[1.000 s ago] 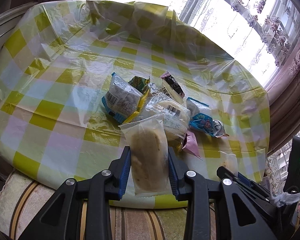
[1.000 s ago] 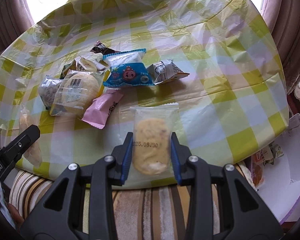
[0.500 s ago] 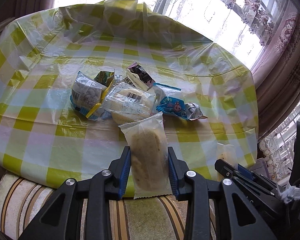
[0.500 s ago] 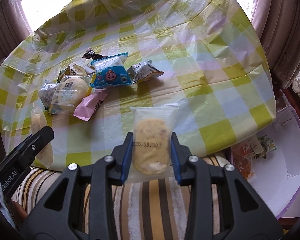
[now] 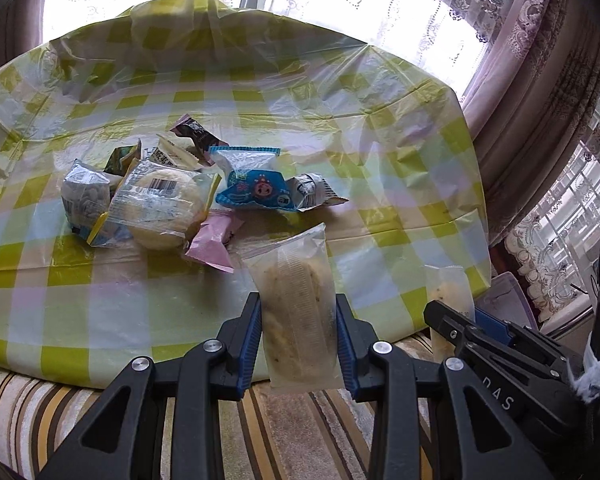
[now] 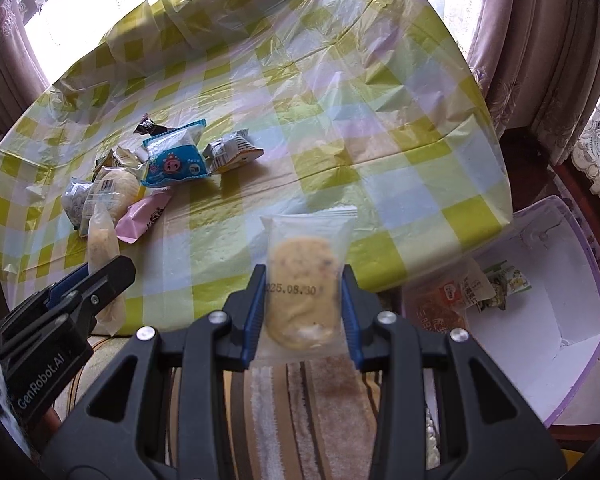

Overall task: Organize snacks
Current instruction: 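Carry the cookie bag and bread bag into the white box and open both grippers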

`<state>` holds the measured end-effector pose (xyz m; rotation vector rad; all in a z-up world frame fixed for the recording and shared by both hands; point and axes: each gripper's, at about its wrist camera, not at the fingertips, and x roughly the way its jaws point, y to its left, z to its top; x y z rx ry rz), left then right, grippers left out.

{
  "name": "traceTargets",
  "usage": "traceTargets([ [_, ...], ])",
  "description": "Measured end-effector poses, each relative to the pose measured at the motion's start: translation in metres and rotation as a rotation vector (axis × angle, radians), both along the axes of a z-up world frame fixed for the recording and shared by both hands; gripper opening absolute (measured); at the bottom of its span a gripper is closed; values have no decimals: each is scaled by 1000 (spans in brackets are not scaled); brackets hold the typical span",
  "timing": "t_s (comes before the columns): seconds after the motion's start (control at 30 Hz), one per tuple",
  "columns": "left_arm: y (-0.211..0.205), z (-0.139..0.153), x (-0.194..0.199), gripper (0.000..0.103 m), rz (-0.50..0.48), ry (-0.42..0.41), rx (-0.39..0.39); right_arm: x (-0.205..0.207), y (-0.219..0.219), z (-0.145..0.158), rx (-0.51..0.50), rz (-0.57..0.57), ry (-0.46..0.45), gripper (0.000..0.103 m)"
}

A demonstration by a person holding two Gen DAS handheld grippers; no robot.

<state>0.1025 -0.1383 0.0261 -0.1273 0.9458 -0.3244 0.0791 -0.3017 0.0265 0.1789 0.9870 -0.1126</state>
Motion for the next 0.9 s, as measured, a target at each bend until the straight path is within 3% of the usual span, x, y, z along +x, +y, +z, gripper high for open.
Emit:
traceTargets([
  [0.6, -106, -8, -9, 36, -291, 55, 55, -25, -97, -14, -39, -177, 45, 38],
  [0.9, -144, -13, -16, 36, -425, 107, 13, -34, -137, -28, -91, -288, 93, 38],
])
